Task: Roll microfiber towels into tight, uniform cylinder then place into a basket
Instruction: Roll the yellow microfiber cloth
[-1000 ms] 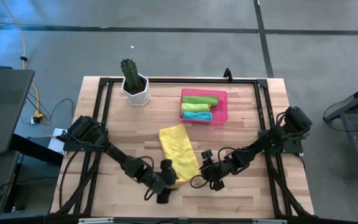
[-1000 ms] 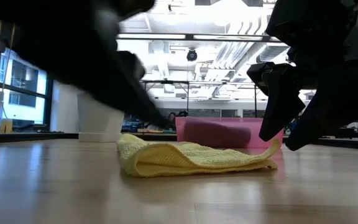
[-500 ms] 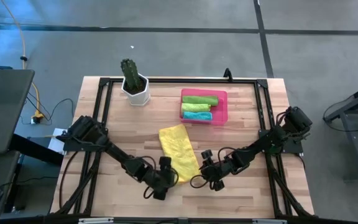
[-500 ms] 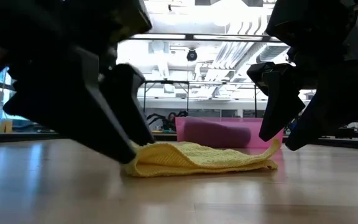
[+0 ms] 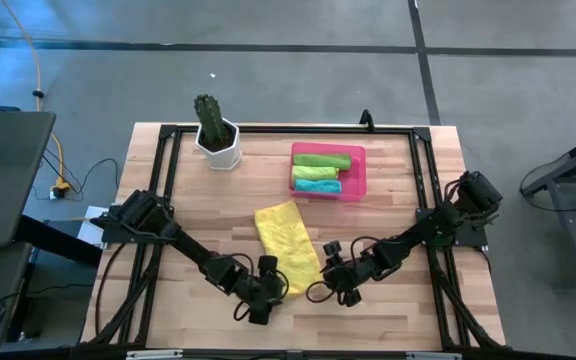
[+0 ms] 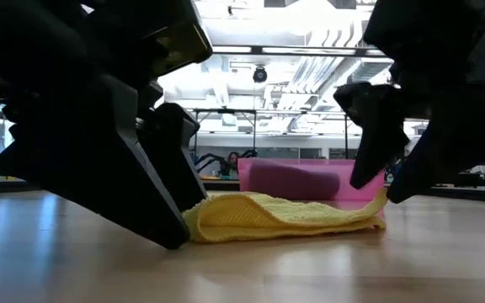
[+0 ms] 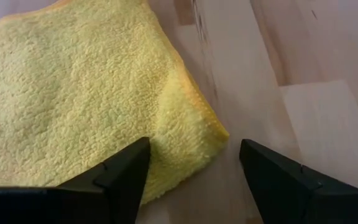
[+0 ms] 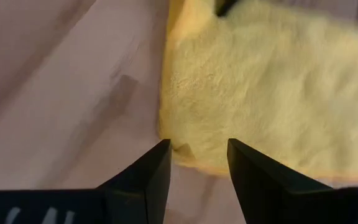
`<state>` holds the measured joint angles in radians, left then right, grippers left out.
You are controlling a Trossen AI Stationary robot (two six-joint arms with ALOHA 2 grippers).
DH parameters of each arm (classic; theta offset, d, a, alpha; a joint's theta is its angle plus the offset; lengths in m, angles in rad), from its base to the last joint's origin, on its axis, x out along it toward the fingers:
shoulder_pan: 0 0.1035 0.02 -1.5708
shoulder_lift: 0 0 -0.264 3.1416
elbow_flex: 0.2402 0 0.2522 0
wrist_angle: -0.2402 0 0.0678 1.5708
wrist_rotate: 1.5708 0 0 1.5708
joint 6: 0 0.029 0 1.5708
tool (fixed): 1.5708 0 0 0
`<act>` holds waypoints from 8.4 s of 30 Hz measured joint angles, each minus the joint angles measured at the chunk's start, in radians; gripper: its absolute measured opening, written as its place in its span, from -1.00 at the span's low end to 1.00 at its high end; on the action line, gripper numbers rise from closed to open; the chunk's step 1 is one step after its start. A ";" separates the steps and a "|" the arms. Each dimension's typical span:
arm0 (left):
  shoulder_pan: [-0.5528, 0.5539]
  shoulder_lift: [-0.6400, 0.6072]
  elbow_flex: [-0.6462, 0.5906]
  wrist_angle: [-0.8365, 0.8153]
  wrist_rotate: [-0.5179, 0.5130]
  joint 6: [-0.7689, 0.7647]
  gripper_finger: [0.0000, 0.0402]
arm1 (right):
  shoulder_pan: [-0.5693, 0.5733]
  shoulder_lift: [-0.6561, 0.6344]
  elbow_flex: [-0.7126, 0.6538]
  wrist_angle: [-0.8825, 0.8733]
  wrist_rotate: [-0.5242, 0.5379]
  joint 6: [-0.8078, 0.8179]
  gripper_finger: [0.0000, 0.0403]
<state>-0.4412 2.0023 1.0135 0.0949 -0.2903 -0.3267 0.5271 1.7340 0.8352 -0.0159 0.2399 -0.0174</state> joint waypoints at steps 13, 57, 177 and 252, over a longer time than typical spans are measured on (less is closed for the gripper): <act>-0.019 0.003 -0.001 -0.003 -0.010 0.020 -0.28 | -0.017 0.000 0.001 0.045 -0.053 -0.100 -0.25; -0.067 0.004 -0.004 -0.007 -0.015 -0.011 -0.80 | 0.021 0.132 0.001 0.248 -0.080 -0.332 -0.25; -0.030 -0.016 0.025 -0.065 -0.011 -0.560 -0.80 | -0.076 0.195 0.001 0.404 -0.182 -0.297 -0.15; -0.098 -0.093 0.024 -0.033 -0.083 -0.159 -0.80 | -0.363 0.381 0.417 -0.063 -0.921 0.593 -0.99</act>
<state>-0.5388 1.9090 1.0374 0.0619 -0.3737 -0.4854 0.1638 2.1155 1.2519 -0.0789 -0.6809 0.5758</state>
